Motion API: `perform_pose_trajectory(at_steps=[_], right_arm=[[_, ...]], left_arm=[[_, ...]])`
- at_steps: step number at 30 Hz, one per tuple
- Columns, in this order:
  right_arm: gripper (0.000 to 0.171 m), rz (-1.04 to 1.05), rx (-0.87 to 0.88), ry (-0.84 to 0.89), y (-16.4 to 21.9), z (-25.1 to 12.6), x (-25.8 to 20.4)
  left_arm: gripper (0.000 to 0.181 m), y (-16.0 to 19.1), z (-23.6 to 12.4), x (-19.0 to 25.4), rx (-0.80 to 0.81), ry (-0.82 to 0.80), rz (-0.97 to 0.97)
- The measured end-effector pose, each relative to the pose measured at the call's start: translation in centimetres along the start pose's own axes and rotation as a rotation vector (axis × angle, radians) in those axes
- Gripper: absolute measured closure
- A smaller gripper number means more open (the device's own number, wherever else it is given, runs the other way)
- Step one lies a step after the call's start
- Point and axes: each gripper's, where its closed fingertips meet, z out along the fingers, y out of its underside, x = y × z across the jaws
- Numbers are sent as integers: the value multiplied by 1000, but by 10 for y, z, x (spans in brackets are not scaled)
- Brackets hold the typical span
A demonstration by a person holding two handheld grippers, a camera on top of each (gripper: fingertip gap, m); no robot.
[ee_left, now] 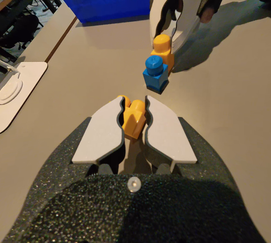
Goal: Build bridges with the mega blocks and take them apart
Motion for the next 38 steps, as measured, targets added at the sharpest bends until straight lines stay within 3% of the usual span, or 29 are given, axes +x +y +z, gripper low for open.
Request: perform_pose_trajectory(at_steps=[1,7,12,19,29,38], right_arm=[[139,-5,2,13,-2,3,0],[136,-67,-31,28,-1,17,-7],[123,-74,-93,10,14,18,-7],[128,-56,-100,-27,21,16,-7],[135,-128,-63,-58,14,37,-13],[135,-239,-39,-161,0,50,-16]], left_arm=[[157,0,1,0,-3,0,2],[156,6,0,-5,-20,-14,-21],[156,9,-2,-10,-28,-19,-57],[156,5,1,3,-30,24,-6],[156,19,24,35,-150,97,151],[156,25,28,36,-167,104,136]])
